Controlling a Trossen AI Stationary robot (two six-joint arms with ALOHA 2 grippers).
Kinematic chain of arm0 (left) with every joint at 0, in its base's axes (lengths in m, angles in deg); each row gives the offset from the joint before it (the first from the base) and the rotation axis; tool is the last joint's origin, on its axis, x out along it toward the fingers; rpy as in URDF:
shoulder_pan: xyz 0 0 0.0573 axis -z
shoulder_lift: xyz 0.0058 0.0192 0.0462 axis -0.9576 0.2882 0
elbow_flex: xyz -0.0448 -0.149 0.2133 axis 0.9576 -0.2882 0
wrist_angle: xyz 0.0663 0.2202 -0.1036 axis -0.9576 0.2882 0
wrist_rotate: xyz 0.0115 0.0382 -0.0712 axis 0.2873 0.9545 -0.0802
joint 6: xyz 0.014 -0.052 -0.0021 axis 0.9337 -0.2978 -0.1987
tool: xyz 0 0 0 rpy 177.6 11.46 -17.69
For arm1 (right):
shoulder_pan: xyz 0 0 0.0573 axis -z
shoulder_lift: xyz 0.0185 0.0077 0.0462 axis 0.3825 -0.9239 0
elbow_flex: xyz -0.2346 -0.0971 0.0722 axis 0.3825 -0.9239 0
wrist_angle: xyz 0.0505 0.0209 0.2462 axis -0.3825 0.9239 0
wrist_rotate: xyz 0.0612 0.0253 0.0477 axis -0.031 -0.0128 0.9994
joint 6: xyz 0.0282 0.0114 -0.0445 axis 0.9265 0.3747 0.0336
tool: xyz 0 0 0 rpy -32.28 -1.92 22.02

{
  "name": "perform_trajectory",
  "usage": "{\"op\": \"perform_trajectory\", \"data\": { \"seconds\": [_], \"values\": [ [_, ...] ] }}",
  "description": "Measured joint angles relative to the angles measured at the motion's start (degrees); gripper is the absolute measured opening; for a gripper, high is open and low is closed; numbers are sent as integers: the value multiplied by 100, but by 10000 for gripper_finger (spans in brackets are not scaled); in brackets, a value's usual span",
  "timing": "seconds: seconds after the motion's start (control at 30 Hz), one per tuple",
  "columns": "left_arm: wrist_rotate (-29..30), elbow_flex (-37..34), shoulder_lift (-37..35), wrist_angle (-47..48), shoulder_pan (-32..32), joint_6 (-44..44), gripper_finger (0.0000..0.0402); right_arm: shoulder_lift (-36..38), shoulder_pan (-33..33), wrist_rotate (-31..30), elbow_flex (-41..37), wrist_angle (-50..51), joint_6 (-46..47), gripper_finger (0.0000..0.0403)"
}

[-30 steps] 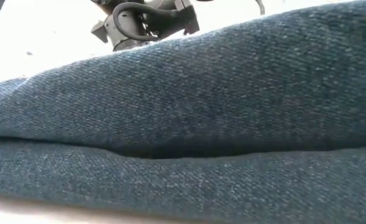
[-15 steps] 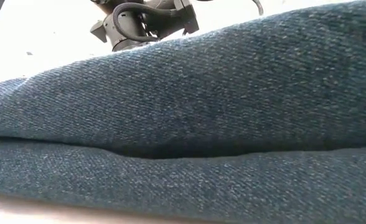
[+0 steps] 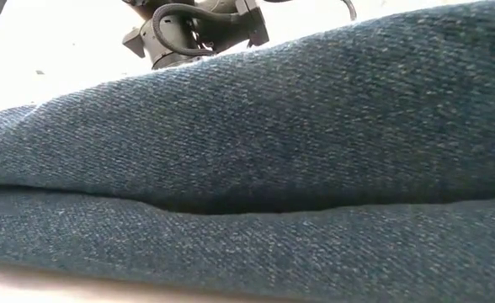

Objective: Fold Laundry from Bin
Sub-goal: Fold the blue pants from the red laundry bin

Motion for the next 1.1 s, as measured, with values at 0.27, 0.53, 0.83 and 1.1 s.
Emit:
{"op": "perform_trajectory", "data": {
  "seconds": [0.27,0.53,0.83,1.1],
  "values": [
    [120,22,-32,617,-211,124,43,299,23,-438,372,609,175,23],
    [455,55,-97,1593,-560,549,14,801,-5,-767,1829,1932,583,18],
    [1689,-12,-337,2902,-891,875,11,790,-850,44,2369,372,1830,24],
    [1629,-312,-606,3616,-859,1012,10,790,-1128,-215,2371,-150,2218,76]
  ]
}}
